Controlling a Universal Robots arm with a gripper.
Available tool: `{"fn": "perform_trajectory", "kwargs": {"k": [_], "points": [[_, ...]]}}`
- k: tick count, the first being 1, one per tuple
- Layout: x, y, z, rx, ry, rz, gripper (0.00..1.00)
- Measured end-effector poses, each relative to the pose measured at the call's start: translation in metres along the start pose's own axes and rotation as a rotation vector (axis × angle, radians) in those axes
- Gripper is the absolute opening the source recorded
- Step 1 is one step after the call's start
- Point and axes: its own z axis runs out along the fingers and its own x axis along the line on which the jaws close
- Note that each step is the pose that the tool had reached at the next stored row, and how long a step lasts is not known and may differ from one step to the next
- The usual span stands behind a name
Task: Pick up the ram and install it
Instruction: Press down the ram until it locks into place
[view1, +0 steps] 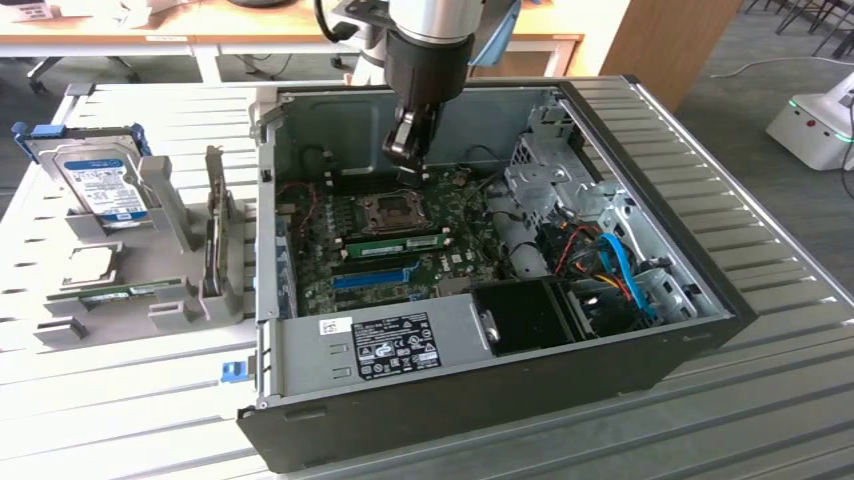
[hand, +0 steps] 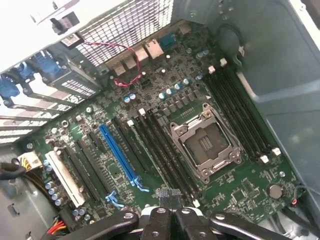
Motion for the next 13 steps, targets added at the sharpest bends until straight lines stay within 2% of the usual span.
{"fn": "perform_trajectory", "kwargs": {"k": [13], "points": [[0.0, 0.0, 0.0, 0.0016, -0.0033, 0.1, 0.11]]}}
